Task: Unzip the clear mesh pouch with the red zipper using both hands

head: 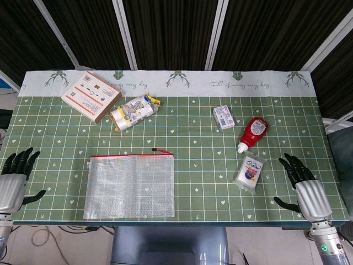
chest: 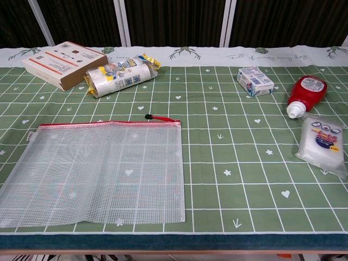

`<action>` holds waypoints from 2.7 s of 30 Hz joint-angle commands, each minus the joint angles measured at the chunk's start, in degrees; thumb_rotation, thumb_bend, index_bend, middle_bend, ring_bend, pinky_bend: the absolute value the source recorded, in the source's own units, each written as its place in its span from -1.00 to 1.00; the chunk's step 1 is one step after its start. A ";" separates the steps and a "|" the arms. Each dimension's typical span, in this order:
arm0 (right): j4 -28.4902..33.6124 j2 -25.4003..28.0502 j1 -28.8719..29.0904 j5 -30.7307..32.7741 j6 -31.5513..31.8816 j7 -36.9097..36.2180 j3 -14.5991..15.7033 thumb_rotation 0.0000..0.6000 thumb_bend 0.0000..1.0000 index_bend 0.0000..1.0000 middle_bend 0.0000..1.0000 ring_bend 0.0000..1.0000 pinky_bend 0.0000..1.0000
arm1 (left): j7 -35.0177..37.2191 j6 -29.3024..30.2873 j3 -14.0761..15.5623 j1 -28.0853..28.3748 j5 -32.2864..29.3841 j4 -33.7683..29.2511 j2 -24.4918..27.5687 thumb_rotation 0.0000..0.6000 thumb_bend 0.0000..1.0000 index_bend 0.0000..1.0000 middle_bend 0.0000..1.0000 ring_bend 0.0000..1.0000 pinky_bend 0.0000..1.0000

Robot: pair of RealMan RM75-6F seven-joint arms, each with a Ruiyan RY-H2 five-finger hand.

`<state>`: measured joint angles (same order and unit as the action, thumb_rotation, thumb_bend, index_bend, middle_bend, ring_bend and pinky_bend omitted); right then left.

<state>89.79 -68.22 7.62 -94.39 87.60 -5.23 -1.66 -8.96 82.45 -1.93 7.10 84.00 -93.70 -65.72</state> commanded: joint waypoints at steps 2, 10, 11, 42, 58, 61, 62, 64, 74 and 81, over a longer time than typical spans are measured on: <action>-0.10 -0.17 -0.05 -0.10 0.32 0.00 -0.11 1.00 -0.68 -1.00 -1.00 -1.00 -0.58 | 0.05 0.07 -0.04 0.02 0.09 0.09 -0.07 1.00 -0.92 -1.00 -1.00 -1.00 -1.00; -0.14 -0.33 -0.19 -0.15 0.71 -0.34 -0.18 1.00 -0.68 -1.00 -1.00 -1.00 -0.58 | 0.66 0.43 -0.12 -0.02 0.44 0.28 -0.28 1.00 -0.92 -1.00 -1.00 -1.00 -1.00; -0.09 -0.36 -0.21 -0.08 0.70 -0.30 -0.20 1.00 -0.68 -1.00 -1.00 -1.00 -0.58 | 0.72 0.36 -0.14 0.01 0.39 0.31 -0.34 1.00 -0.92 -1.00 -1.00 -1.00 -1.00; 0.13 -0.77 0.64 2.14 -1.84 -2.13 -0.62 1.00 -0.65 -1.00 -1.00 -1.00 -0.58 | -36.53 -19.81 -18.26 34.01 -35.13 -1.99 -18.40 1.00 -0.59 -0.38 -0.94 -1.00 -1.00; 1.40 -0.26 0.60 4.32 -3.19 -2.69 -1.01 1.00 -0.64 -1.00 -1.00 -1.00 -0.58 | -43.50 -23.22 -17.05 46.78 -45.94 13.98 -34.12 1.00 -0.50 -0.17 -0.84 -1.00 -1.00; 1.57 -0.15 0.59 4.48 -3.35 -2.85 -1.01 1.00 -0.63 -1.00 -1.00 -1.00 -0.58 | -44.16 -23.98 -16.75 48.34 -47.54 17.17 -36.45 1.00 -0.50 -0.15 -0.84 -1.00 -1.00; 1.67 -0.09 0.60 4.65 -3.54 -3.03 -1.00 1.00 -0.63 -1.00 -1.00 -1.00 -0.58 | -44.65 -24.96 -16.59 49.41 -48.71 19.32 -38.16 1.00 -0.50 -0.15 -0.84 -1.00 -1.00; 1.77 -0.01 0.62 4.76 -3.69 -3.12 -1.00 1.00 -0.63 -1.00 -1.00 -1.00 -0.58 | -44.95 -25.43 -16.71 50.36 -49.59 21.44 -39.62 1.00 -0.50 -0.14 -0.84 -1.00 -1.00; 2.09 0.23 0.61 5.31 -4.11 -3.44 -1.13 1.00 -0.63 -1.00 -1.00 -1.00 -0.58 | -45.22 -27.53 -16.61 53.47 -51.68 28.29 -44.22 1.00 -0.50 -0.12 -0.84 -1.00 -1.00; 2.39 0.38 0.60 5.89 -4.50 -3.72 -1.26 1.00 -0.63 -1.00 -1.00 -1.00 -0.58 | -44.52 -29.12 -16.74 55.25 -51.87 32.56 -46.91 1.00 -0.49 -0.09 -0.84 -1.00 -1.00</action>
<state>92.16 -67.85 8.23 -88.53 83.12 -8.92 -2.91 -53.68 53.72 -18.65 61.89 32.18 -61.92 -112.02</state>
